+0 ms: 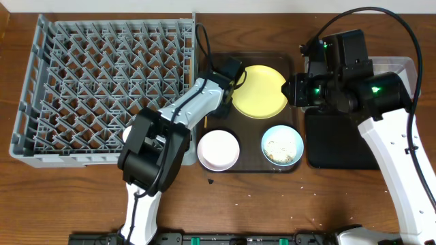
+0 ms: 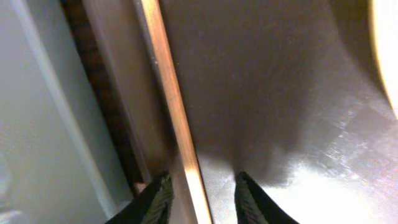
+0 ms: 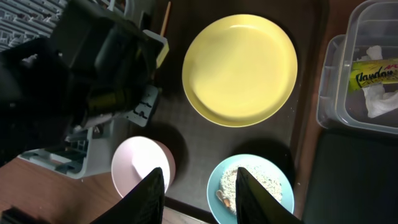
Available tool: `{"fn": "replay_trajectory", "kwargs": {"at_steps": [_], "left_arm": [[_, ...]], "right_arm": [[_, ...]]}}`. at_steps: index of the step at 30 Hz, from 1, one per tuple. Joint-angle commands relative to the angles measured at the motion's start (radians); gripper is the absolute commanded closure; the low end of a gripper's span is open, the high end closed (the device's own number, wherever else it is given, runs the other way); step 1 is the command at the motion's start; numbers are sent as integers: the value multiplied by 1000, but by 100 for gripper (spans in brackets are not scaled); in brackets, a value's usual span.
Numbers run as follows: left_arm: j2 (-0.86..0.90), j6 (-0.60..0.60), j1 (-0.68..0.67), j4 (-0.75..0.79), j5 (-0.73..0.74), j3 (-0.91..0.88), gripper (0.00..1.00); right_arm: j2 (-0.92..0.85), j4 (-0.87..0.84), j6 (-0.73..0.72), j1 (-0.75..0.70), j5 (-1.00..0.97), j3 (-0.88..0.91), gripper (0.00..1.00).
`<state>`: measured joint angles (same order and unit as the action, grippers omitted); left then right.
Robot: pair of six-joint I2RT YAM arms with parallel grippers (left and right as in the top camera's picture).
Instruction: Sort waste into correct bins and load items into the dishwasher
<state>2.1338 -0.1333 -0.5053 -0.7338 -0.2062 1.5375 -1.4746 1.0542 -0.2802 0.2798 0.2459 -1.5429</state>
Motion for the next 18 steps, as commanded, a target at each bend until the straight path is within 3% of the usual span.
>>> {"fn": "replay_trajectory", "kwargs": {"at_steps": [1,3,18], "left_arm": [[-80,-2,38,-10,-5,0,63],[-113,3,39,-6,7,0,59],[-119,10,85,-30,-21,-11,59]], "right_arm": [[-3,1,8,-4,-6,-5,64],[-3,1,9,-4,-6,-5,64],[-3,11,8,-4,-6,-5,65]]}}
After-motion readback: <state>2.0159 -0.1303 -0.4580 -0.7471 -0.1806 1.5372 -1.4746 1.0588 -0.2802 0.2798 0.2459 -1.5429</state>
